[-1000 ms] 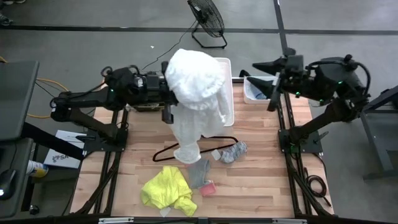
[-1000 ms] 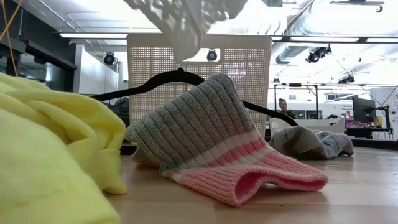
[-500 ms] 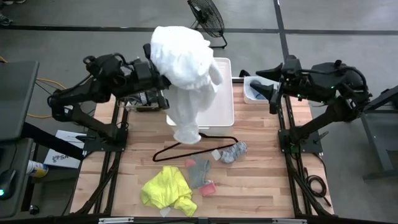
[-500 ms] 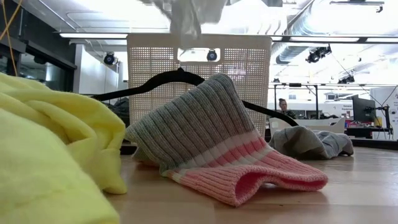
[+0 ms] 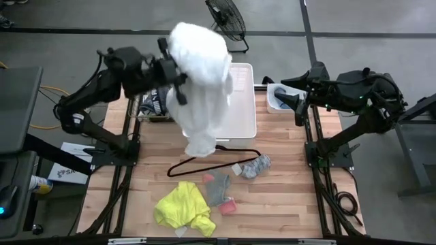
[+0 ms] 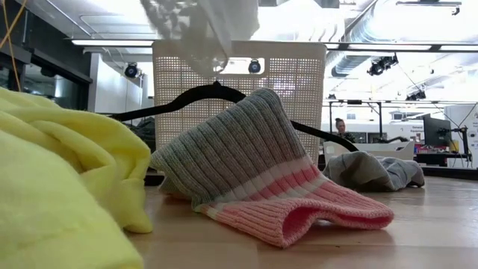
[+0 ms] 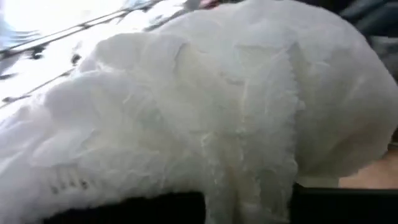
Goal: Pick & Place Cloths
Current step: Put the white dress into the large white bin
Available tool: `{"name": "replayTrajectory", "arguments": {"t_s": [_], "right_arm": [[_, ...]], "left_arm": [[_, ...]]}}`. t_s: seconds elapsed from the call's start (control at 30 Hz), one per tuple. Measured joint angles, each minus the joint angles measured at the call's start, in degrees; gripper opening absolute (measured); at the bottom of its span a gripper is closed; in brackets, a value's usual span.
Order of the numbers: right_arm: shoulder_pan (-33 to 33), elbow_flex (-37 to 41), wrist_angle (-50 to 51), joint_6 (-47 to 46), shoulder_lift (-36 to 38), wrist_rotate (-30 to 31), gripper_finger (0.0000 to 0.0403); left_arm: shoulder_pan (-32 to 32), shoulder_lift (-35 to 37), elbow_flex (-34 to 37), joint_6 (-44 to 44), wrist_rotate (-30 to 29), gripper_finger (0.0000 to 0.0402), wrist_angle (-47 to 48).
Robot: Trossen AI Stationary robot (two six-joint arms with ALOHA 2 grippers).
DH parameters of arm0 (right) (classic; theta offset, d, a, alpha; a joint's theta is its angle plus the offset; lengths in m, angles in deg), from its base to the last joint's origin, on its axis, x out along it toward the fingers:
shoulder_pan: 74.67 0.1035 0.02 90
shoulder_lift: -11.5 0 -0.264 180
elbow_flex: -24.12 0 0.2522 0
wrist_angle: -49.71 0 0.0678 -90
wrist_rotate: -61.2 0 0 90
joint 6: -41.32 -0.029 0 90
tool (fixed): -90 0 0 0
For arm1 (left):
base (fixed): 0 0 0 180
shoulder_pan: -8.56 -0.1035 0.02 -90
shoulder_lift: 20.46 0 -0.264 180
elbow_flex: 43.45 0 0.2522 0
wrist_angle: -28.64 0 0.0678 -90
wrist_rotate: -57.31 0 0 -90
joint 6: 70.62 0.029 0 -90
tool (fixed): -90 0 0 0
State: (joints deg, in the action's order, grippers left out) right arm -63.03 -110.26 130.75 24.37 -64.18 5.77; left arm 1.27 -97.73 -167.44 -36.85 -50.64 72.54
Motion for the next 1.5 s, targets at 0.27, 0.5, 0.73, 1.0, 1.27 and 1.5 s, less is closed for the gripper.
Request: {"name": "replayTrajectory", "arguments": {"t_s": [0.27,0.5,0.73,1.0,1.27,1.5], "right_arm": [[0.0,0.02,0.35,0.12,-0.02,0.0,0.022],[0.0,0.02,2.95,-0.33,-0.09,0.02,0.022],[0.0,0.04,4.42,-1.59,-0.26,0.02,0.022],[0.0,0.04,4.55,-1.9,-0.26,0.02,0.022],[0.0,0.04,4.55,-1.93,-0.57,0.02,0.022],[0.0,0.04,4.66,-1.93,-0.63,0.04,0.022]], "left_arm": [[-9.87,-1.77,0.0,-3.77,6.44,0.0012,-6.24],[-14.93,-4.85,0.0,-8.15,11.33,0.0013,-4.66],[-16.91,-8.29,0.0,-11.78,13.43,0.0013,0.64],[-19.75,-11.86,0.0,-15.69,13.42,0.0014,7.49],[-21.59,-16.3,0.0,-18.98,21.77,0.0014,13.84],[-22.84,-20.59,0.05,-19.21,27.94,0.0014,19.95]]}}
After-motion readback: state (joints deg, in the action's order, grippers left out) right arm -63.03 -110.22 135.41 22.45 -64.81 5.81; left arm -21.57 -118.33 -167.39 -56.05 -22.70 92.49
